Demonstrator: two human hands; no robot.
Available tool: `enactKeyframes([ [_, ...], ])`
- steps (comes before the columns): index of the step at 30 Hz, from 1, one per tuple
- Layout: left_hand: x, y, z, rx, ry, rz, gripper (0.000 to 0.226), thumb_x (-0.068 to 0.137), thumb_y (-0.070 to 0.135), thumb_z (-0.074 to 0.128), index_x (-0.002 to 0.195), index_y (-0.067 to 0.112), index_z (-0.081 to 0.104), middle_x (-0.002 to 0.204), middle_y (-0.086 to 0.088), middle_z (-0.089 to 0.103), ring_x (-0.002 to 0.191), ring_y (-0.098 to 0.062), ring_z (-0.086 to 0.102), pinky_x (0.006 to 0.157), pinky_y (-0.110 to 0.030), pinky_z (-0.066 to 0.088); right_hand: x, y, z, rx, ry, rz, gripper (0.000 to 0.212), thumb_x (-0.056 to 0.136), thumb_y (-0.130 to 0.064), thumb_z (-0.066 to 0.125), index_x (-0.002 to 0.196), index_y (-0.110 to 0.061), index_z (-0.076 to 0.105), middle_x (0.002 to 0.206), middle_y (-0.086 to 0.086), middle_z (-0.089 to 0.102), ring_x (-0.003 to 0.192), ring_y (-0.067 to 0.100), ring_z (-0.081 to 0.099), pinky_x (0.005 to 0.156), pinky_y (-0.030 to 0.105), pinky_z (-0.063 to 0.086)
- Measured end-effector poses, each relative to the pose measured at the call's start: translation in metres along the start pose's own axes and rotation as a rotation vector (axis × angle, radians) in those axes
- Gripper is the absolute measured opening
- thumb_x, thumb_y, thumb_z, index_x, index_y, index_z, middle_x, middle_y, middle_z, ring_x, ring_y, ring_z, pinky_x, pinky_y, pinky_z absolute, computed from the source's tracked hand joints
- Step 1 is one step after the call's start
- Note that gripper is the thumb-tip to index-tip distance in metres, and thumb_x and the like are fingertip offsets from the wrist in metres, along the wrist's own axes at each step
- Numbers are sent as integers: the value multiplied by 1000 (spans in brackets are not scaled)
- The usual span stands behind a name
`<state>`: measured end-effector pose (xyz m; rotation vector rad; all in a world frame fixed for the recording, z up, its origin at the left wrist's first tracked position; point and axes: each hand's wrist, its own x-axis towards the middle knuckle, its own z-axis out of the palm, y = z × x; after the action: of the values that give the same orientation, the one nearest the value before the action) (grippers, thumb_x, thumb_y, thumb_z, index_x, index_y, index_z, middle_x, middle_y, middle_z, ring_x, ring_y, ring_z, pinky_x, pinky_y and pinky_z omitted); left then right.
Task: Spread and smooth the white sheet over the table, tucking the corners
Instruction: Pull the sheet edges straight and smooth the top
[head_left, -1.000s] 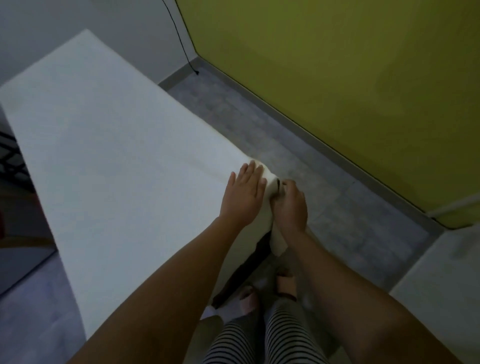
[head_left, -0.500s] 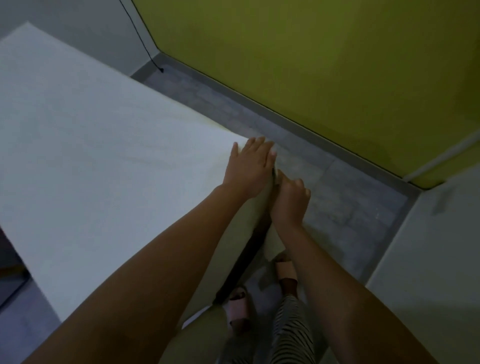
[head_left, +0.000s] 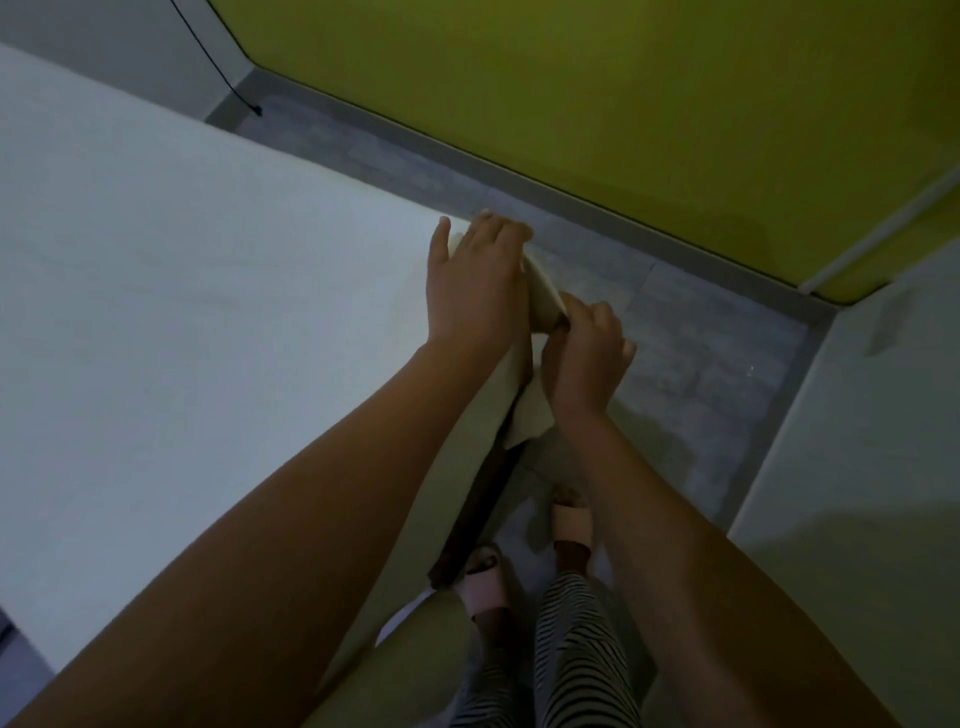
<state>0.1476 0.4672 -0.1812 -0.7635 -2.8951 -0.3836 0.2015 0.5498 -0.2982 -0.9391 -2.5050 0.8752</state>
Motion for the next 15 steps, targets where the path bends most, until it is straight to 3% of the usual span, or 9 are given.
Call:
enactKeyframes([
  [2,3,2,-2,-64,18,-51,34,87,7,48,115,20,61,125,2,61,122,-13,52,117,-39,14,-1,7,-10,-12,26,-52,36,86,-8,55,117,-22,66,93,7,59,88,26,54,75,30,24],
  [4,5,4,-4,-108,36,-85,30,87,6,46,106,21,64,117,4,64,112,-11,57,116,-37,15,-9,6,-13,95,34,-50,23,90,-11,55,109,-14,67,88,10,59,84,29,54,76,34,30],
  [5,6,5,-5,-114,44,-92,28,87,6,46,102,21,64,114,5,65,108,-11,58,115,-36,15,-14,6,-13,199,32,-12,16,92,-17,55,100,-11,67,84,10,59,81,30,55,76,37,36],
  [7,7,7,-4,-119,52,-99,27,86,4,46,99,20,64,110,4,65,105,-13,59,114,-35,15,-19,0,-12,505,-15,236,25,91,-36,55,80,-14,60,78,7,58,76,27,55,71,45,46],
  [9,6,8,-3,-124,52,-96,28,85,4,47,100,20,64,112,3,64,107,-14,58,114,-34,15,-20,-5,-11,689,-44,436,33,86,-50,56,73,-20,54,77,5,58,73,23,56,68,45,49],
  [13,5,5,0,-85,16,-40,30,88,7,47,110,19,63,125,1,61,124,-15,50,115,-38,15,-18,0,-12,729,-7,433,30,84,-53,57,67,-29,49,73,8,56,68,26,55,59,39,46],
  [15,8,3,1,-74,-7,-29,31,88,7,46,110,19,63,127,0,60,131,-16,43,115,-39,16,-20,2,-11,764,-68,433,29,85,-52,54,67,-30,48,74,10,54,70,30,54,58,41,45],
])
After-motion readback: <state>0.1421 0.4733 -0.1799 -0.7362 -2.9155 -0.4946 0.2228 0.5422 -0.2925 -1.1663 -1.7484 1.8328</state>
